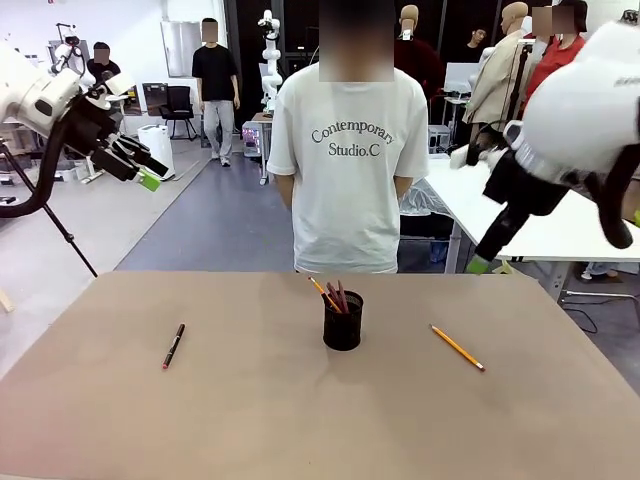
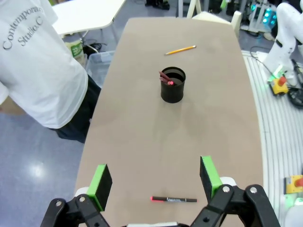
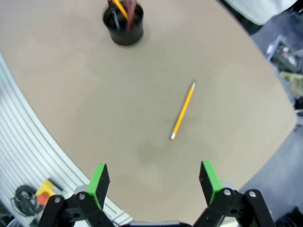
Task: Place the pens into the pen holder.
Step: Pick up a writing instrument from the table and place it into the Pen holder.
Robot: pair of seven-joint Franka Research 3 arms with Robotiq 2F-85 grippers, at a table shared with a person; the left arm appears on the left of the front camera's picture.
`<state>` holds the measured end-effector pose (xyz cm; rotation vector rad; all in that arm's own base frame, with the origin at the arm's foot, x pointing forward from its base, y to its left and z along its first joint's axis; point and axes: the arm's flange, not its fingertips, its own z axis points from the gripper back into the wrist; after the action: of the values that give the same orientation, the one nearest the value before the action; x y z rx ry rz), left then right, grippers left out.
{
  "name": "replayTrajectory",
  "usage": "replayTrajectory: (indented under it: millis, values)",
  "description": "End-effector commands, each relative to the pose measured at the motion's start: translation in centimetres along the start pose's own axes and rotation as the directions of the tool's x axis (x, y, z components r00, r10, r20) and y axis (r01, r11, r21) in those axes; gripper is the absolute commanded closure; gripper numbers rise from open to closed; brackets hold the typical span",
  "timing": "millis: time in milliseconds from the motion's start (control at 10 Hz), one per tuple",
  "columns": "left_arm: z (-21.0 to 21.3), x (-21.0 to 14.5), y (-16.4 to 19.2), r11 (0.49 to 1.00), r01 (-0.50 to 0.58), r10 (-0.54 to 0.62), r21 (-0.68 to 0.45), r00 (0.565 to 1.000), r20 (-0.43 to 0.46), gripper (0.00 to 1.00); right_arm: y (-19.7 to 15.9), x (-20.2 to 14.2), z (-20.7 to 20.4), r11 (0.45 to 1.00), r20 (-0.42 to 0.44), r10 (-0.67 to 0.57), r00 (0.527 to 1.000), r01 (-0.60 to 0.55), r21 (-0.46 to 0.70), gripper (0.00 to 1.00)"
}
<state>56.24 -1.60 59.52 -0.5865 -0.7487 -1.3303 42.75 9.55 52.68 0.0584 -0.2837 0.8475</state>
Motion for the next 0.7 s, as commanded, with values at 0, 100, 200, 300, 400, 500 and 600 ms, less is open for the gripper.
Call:
replayTrajectory:
  millis: [0,100,200,300,400,500,600]
  values:
    - [0.1,0.2,-0.1,1.0,0.001,-0.001,0.002,1.0,0.002,0.03,0.8,-0.4,-2.5,0.998,-0.073,-0.015,0.997,0.01,-0.065,0.0]
    - [0.1,0.2,-0.1,1.0,0.001,-0.001,0.002,1.0,0.002,0.03,1.2,-1.4,-3.6,0.995,-0.081,-0.034,0.996,0.025,-0.101,0.0]
    - [0.1,0.2,-0.1,1.0,0.001,-0.001,0.002,1.0,0.002,0.03,0.5,-1.6,-5.4,0.988,-0.037,-0.066,0.997,0.06,-0.141,0.0]
    - [0.1,0.2,-0.1,1.0,0.001,-0.001,0.002,1.0,0.002,0.03,0.7,-2.8,-6.6,0.978,-0.05,-0.091,0.995,0.08,-0.193,0.0]
    - [0.1,0.2,-0.1,1.0,0.001,-0.001,0.002,1.0,0.002,0.03,1.0,-3.4,-7.9,0.98,-0.063,-0.116,0.991,0.103,-0.173,0.0]
    - [0.1,0.2,-0.1,1.0,0.001,-0.001,0.002,1.0,0.002,0.03,1.5,-3.8,-8.9,0.977,-0.064,-0.123,0.99,0.11,-0.184,0.0]
    - [0.1,0.2,-0.1,1.0,0.001,-0.001,0.002,1.0,0.002,0.03,1.2,-3.5,-7.3,0.983,-0.004,-0.086,0.996,0.084,-0.162,0.0]
